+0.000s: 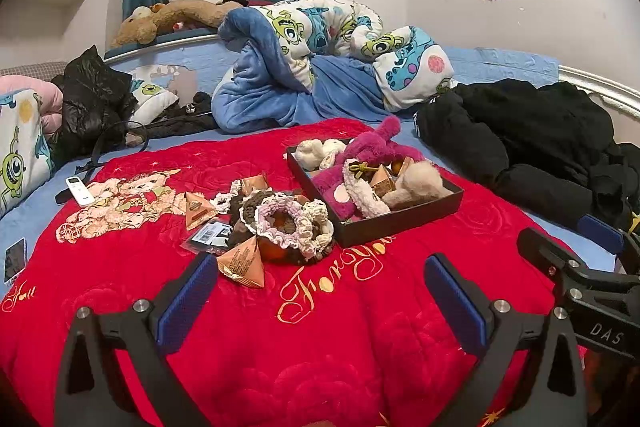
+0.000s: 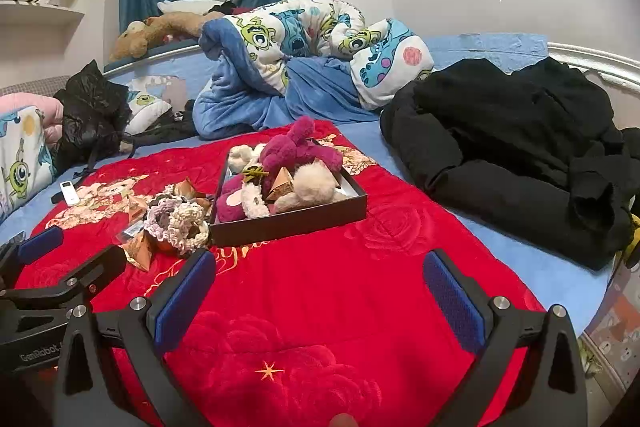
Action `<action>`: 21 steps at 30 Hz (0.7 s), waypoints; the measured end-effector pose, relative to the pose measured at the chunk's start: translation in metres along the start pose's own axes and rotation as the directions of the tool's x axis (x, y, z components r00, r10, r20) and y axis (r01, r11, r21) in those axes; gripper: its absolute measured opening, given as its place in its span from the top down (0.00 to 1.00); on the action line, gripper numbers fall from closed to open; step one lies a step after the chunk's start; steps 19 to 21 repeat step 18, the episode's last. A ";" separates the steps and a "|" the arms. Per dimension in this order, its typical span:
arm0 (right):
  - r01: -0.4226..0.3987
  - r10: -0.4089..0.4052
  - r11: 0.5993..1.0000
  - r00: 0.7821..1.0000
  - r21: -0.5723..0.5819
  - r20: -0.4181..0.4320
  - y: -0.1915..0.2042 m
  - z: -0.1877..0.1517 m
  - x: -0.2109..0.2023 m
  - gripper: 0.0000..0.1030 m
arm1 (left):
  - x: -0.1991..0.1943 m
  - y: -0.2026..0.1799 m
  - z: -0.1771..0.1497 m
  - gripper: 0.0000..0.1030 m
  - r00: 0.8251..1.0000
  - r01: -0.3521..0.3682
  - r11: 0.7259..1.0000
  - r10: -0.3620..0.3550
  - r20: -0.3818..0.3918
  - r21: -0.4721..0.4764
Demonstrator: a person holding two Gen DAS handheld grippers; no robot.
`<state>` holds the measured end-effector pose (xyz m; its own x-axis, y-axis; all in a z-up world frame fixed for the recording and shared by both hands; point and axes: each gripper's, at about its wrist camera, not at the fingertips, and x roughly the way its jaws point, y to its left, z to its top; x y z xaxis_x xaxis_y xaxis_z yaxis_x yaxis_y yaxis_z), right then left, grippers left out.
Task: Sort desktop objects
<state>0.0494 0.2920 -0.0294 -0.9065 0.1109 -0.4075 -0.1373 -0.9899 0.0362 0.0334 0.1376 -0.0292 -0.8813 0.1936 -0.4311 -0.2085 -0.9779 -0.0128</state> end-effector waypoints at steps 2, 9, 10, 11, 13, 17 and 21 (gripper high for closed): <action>0.000 0.000 1.000 1.000 0.000 0.001 0.000 0.000 0.000 0.00 | 0.000 0.000 0.000 0.00 1.000 0.000 1.000 0.000 0.001 0.000; -0.003 0.003 1.000 1.000 -0.002 -0.001 0.000 -0.001 0.000 0.00 | 0.000 0.000 0.000 0.00 1.000 0.001 1.000 -0.001 0.003 0.001; -0.004 0.004 1.000 1.000 -0.002 -0.001 0.000 -0.001 0.000 0.00 | 0.000 0.000 0.000 0.00 1.000 0.002 1.000 -0.002 0.005 0.000; -0.007 0.007 1.000 1.000 -0.002 -0.001 0.000 -0.001 0.000 0.00 | 0.000 -0.001 0.000 0.00 1.000 0.002 1.000 -0.002 0.005 0.001; -0.010 0.010 1.000 1.000 -0.001 0.000 0.000 -0.001 0.000 0.00 | 0.000 -0.001 0.000 0.00 1.000 0.001 1.000 -0.001 0.008 0.003; -0.014 0.014 1.000 1.000 0.000 -0.001 -0.001 -0.001 0.000 0.00 | -0.001 0.000 0.000 0.00 1.000 0.009 1.000 -0.009 0.010 0.000; -0.017 0.017 1.000 1.000 0.002 -0.002 -0.002 -0.001 0.000 0.00 | 0.000 0.000 -0.001 0.00 1.000 0.014 1.000 -0.014 0.009 -0.003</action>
